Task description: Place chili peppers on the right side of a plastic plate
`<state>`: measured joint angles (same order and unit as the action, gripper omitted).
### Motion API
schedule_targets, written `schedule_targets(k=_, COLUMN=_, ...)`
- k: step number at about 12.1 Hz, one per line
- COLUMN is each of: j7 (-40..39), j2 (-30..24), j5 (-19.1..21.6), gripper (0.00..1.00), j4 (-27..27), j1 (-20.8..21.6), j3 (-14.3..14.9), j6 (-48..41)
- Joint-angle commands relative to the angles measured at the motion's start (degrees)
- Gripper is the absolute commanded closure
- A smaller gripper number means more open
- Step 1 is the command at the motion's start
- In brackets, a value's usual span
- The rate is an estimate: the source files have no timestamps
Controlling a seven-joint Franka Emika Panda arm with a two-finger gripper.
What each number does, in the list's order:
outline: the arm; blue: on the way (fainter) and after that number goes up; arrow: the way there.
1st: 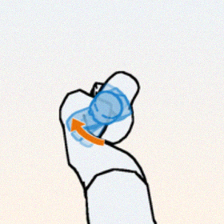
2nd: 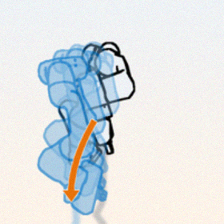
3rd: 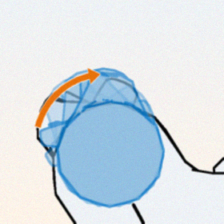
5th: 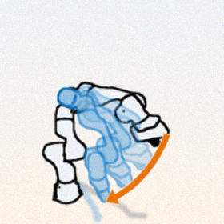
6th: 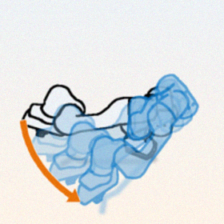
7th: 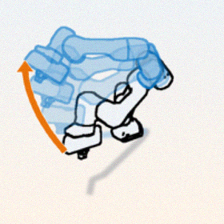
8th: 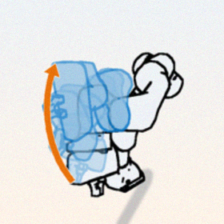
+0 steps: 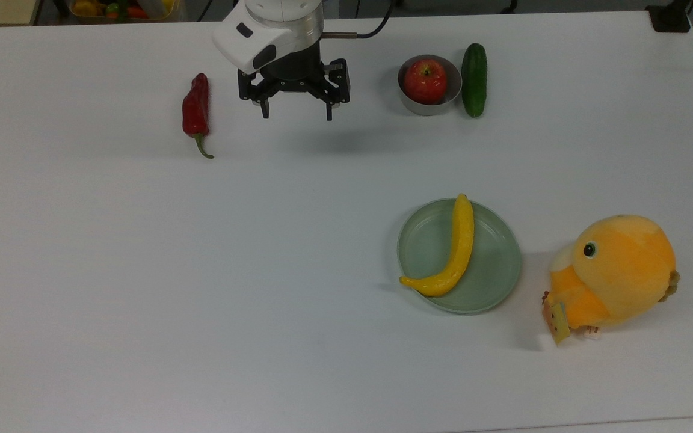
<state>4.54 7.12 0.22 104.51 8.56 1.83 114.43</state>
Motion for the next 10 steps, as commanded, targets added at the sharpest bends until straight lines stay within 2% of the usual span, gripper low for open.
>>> schedule_targets(k=1, j7=-0.8, j2=2.3, j5=0.0, gripper=0.00, j4=-0.8, j1=0.8, j3=0.0, j6=1.2)
schedule_targets(k=2, j7=0.3, j2=2.9, j5=0.1, gripper=0.00, j4=-1.9, j1=0.9, j3=-0.1, j6=1.1)
schedule_targets(k=7, j7=16.6, j2=5.8, j5=0.8, gripper=0.00, j4=-5.7, j1=3.5, j3=-0.3, j6=1.3)
schedule_targets(k=10, j7=27.6, j2=11.6, j5=1.0, gripper=0.00, j4=-13.2, j1=6.4, j3=-0.3, j6=1.2)
